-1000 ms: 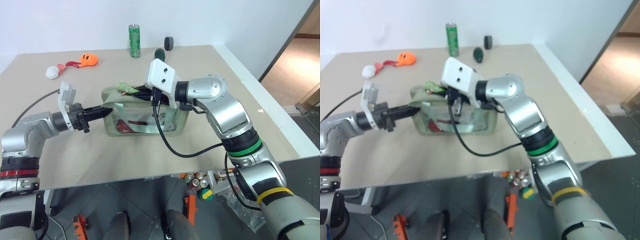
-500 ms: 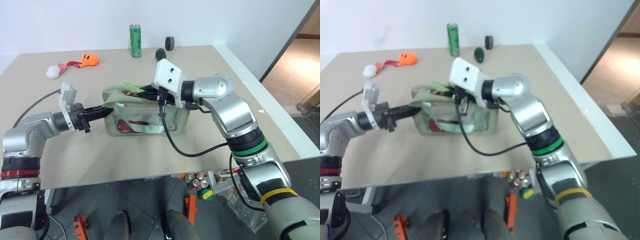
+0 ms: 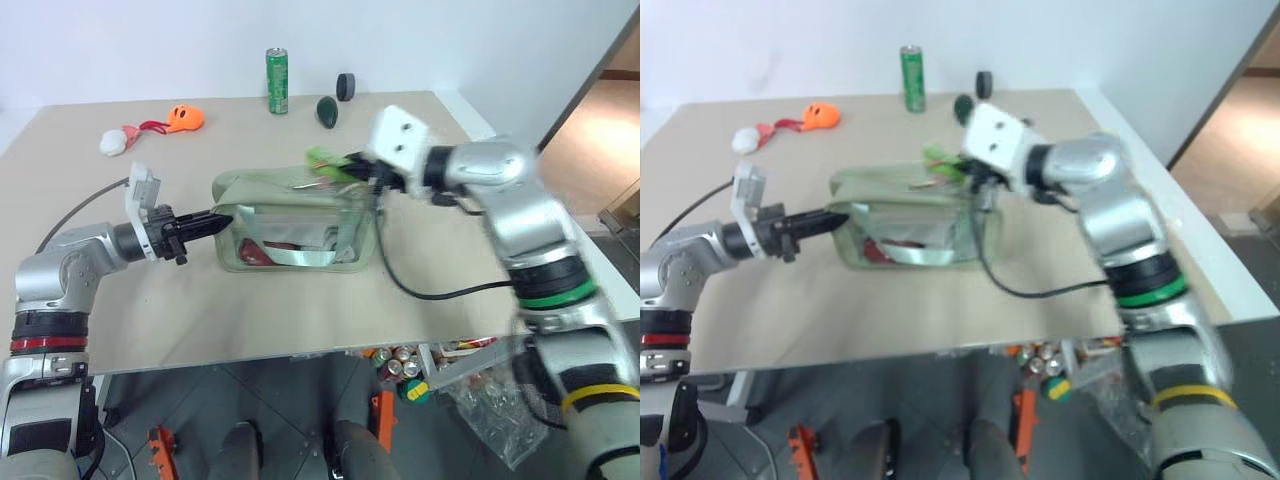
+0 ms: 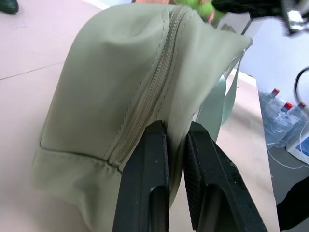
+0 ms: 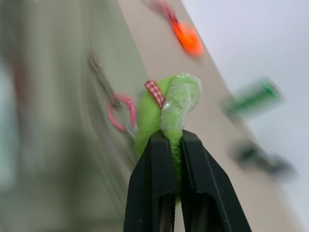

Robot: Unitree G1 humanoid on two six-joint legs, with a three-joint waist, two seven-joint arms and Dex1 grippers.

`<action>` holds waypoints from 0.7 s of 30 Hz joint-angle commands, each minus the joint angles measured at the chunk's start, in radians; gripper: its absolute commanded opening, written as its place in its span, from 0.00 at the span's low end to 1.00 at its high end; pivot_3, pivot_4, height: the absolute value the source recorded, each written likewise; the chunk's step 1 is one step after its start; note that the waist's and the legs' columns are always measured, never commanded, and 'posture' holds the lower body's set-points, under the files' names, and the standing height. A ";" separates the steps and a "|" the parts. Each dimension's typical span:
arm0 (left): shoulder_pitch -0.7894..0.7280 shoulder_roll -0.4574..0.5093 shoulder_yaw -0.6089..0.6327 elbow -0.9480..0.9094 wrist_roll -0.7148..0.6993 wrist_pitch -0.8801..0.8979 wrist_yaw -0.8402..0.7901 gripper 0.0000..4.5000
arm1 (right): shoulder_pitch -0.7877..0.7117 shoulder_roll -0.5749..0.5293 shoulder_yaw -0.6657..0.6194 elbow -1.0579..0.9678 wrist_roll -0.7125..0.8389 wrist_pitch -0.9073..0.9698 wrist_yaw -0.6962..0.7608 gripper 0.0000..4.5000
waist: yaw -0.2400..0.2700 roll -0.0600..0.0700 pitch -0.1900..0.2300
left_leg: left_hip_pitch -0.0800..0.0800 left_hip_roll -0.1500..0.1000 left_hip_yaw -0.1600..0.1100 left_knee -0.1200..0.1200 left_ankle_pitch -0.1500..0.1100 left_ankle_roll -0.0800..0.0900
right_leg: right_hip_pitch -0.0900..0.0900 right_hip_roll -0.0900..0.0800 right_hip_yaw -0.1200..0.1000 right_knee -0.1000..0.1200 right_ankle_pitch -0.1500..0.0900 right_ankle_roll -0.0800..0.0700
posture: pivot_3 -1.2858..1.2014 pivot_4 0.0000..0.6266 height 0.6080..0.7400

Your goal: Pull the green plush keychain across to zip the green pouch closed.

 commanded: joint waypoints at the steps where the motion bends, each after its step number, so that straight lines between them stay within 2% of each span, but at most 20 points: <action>1: 0.005 0.008 0.014 -0.017 -0.005 -0.005 -0.003 0.11 | 0.021 -0.151 -0.033 -0.042 -0.126 -0.086 0.026 0.01 | -0.002 0.000 0.000 | 0.000 -0.001 0.001 -0.001 -0.001 0.000 | -0.001 -0.001 0.001 0.000 -0.001 0.000 | 0.52 0.24 1.00; 8: 0.016 0.003 0.016 -0.027 -0.012 0.003 0.002 0.11 | 0.176 -0.354 -0.112 -0.161 -0.125 -0.138 0.144 0.01 | -0.024 0.000 0.000 | 0.001 0.000 0.003 -0.002 -0.001 0.001 | -0.003 0.001 0.004 0.001 -0.001 0.000 | 0.52 0.24 1.00; 11: 0.014 0.003 0.016 -0.025 -0.012 0.004 0.001 0.11 | 0.217 -0.331 -0.117 -0.206 -0.103 -0.134 0.157 0.01 | -0.027 0.000 0.000 | 0.001 0.000 0.004 -0.001 -0.001 0.001 | -0.002 0.001 0.005 0.001 -0.001 0.001 | 0.52 0.24 1.00; 16: 0.011 -0.001 0.014 -0.023 -0.012 0.005 0.002 0.11 | 0.191 -0.180 -0.096 -0.243 -0.064 -0.092 0.146 0.01 | -0.029 0.000 0.000 | 0.003 0.001 0.004 0.001 0.000 0.000 | -0.001 0.002 0.007 0.001 0.003 0.001 | 0.52 0.24 1.00; 21: 0.003 0.000 0.018 -0.022 -0.012 0.005 0.006 0.11 | 0.168 -0.141 -0.088 -0.205 -0.093 -0.112 0.149 0.01 | -0.023 0.000 0.000 | 0.001 0.001 0.005 0.003 0.000 0.000 | -0.001 0.001 0.007 0.001 0.004 0.002 | 0.52 0.24 1.00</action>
